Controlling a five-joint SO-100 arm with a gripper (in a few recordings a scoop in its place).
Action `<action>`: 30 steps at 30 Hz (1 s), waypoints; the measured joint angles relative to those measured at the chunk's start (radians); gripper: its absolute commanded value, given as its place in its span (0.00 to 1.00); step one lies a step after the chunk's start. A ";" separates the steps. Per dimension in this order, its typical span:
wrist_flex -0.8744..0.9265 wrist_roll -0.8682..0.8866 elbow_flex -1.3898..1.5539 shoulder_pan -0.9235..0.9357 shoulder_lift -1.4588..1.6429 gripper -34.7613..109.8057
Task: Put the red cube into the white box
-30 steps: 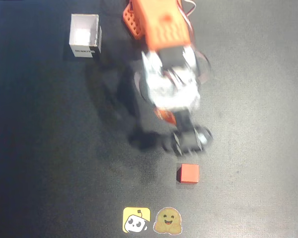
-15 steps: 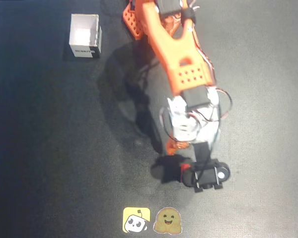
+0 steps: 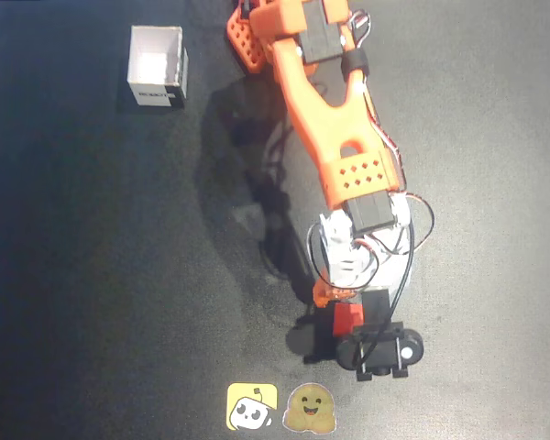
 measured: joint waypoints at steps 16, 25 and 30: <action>-0.087 0.083 -0.084 0.005 -0.140 0.28; -0.095 0.137 -0.084 0.037 -0.146 0.24; -0.057 0.244 -0.087 0.052 -0.143 0.24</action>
